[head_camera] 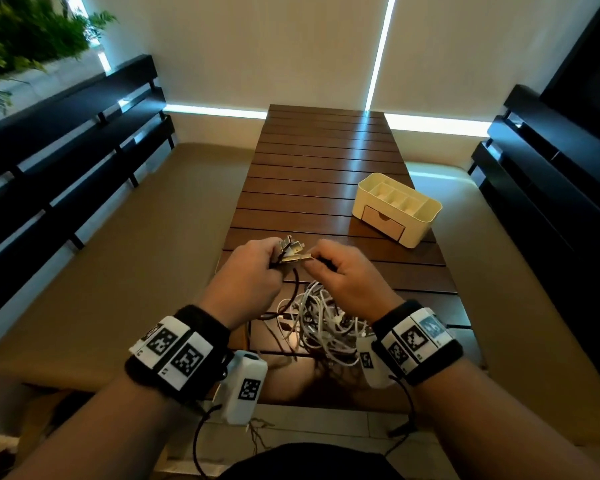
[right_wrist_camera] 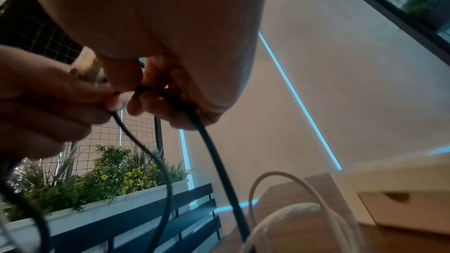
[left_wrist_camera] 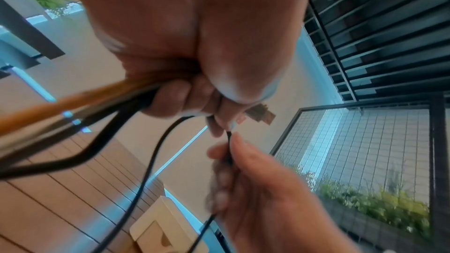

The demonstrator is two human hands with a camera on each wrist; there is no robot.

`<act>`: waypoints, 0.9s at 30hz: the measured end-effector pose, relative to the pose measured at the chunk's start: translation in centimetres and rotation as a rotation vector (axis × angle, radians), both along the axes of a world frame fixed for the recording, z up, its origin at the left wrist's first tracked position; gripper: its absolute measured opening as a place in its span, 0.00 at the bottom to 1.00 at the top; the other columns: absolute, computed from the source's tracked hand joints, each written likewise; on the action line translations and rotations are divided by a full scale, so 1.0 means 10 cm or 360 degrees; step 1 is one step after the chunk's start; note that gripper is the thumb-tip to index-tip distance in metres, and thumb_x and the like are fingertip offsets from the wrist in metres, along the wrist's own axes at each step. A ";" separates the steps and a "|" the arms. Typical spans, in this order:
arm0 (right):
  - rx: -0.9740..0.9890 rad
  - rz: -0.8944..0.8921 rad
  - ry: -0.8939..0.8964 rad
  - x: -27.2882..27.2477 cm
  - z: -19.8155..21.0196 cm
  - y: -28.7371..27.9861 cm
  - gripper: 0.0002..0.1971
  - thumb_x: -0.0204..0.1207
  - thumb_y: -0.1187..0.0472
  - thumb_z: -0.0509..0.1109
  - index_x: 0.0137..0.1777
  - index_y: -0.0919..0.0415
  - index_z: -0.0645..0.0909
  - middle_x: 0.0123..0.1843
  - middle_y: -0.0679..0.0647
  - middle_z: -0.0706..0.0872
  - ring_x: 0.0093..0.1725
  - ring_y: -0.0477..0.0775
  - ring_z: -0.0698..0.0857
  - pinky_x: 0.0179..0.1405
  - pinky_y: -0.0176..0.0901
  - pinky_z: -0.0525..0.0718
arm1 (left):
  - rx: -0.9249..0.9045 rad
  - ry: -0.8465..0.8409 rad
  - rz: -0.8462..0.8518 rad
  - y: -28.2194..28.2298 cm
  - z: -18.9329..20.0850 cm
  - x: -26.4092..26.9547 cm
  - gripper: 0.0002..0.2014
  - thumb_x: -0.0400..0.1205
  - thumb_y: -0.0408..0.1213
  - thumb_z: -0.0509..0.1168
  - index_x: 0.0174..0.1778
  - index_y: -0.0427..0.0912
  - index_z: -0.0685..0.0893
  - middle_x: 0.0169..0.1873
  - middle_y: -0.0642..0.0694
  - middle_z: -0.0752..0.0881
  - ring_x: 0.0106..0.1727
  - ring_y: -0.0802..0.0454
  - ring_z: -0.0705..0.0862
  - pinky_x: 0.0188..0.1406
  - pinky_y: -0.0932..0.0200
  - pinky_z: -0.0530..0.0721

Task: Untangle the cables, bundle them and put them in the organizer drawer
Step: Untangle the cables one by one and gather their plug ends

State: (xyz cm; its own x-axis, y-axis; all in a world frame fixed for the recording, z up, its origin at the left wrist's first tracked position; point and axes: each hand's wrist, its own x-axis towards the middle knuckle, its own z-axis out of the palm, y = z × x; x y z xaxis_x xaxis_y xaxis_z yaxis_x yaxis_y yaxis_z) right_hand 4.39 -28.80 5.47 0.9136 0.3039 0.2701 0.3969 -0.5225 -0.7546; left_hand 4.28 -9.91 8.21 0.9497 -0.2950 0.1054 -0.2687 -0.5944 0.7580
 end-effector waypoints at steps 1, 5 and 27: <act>0.0078 -0.0016 0.0090 -0.04 -0.04 0.01 0.06 0.86 0.58 0.66 0.47 0.52 0.82 0.35 0.42 0.80 0.32 0.40 0.76 0.32 0.31 0.73 | -0.0080 -0.0029 0.0012 0.00 0.02 -0.02 0.11 0.83 0.32 0.67 0.35 0.48 0.81 0.27 0.52 0.82 0.29 0.53 0.77 0.30 0.49 0.76; 0.0184 -0.0140 0.0282 -0.12 -0.25 -0.01 0.10 0.88 0.55 0.61 0.47 0.54 0.81 0.34 0.48 0.80 0.32 0.46 0.77 0.33 0.40 0.75 | -0.0464 -0.0173 0.0172 0.01 0.21 -0.11 0.11 0.86 0.34 0.66 0.37 0.49 0.82 0.22 0.60 0.80 0.23 0.62 0.72 0.25 0.66 0.72; 0.0070 -0.0156 -0.0042 0.11 -0.15 -0.04 0.04 0.83 0.62 0.70 0.52 0.60 0.86 0.42 0.42 0.78 0.41 0.38 0.78 0.42 0.25 0.74 | -0.0148 0.0081 -0.0023 -0.04 0.06 0.05 0.07 0.85 0.33 0.66 0.42 0.49 0.84 0.28 0.58 0.82 0.27 0.64 0.76 0.31 0.61 0.73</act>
